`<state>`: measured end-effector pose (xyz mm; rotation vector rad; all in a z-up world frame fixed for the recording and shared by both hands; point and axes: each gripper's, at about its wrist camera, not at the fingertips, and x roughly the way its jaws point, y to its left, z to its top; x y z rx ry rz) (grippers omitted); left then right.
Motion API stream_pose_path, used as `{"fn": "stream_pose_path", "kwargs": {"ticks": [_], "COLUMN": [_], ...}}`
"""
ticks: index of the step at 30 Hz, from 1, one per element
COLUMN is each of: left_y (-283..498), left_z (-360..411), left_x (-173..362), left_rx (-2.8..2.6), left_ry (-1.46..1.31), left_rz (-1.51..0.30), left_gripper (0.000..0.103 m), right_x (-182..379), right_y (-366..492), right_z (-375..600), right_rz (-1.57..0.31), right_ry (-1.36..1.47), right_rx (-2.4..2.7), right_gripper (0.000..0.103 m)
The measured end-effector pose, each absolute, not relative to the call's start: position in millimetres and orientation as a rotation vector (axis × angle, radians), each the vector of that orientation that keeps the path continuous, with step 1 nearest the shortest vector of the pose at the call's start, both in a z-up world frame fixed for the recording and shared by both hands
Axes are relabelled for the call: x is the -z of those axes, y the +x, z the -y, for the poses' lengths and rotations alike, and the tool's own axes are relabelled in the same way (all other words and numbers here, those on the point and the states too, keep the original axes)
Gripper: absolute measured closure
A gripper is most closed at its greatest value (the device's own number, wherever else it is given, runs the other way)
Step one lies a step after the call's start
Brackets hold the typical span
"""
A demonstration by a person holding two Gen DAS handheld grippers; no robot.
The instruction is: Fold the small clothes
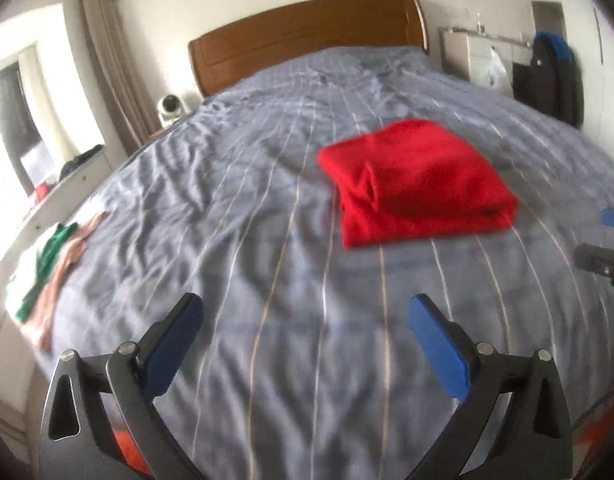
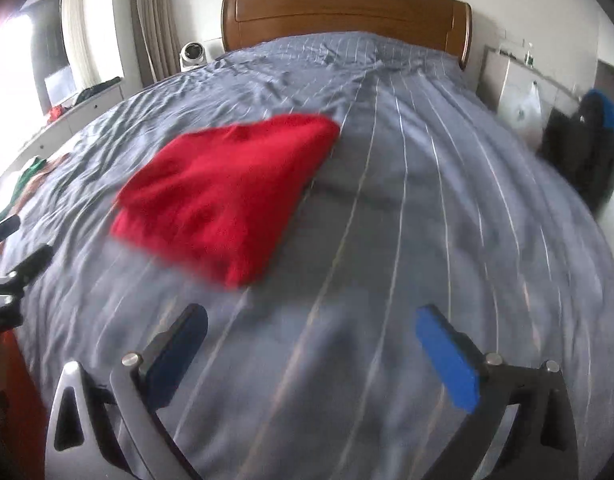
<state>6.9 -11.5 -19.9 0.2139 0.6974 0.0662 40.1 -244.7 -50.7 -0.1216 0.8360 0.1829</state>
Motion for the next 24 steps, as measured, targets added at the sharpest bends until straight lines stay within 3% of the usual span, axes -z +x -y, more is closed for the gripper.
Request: {"fn": "stream_pose_path", "kwargs": {"ticks": [5, 14, 24], "left_y": [-28, -33, -44], "left_z": [14, 21, 5], "left_x": [10, -35, -91], "left_rx": [-0.040, 0.041, 0.048], "left_ry": [0.202, 0.262, 0.091], "left_rz": [-0.711, -0.690, -0.606], "left_gripper": [0.001, 0.001, 0.000], "right_x": [41, 29, -59], "right_y": [-10, -17, -28], "right_z": [237, 220, 209], "right_rz": [-0.829, -0.935, -0.726], "right_ry": [-0.198, -0.246, -0.323], "right_rx": [-0.199, -0.288, -0.249], "right_gripper": [0.001, 0.001, 0.000]}}
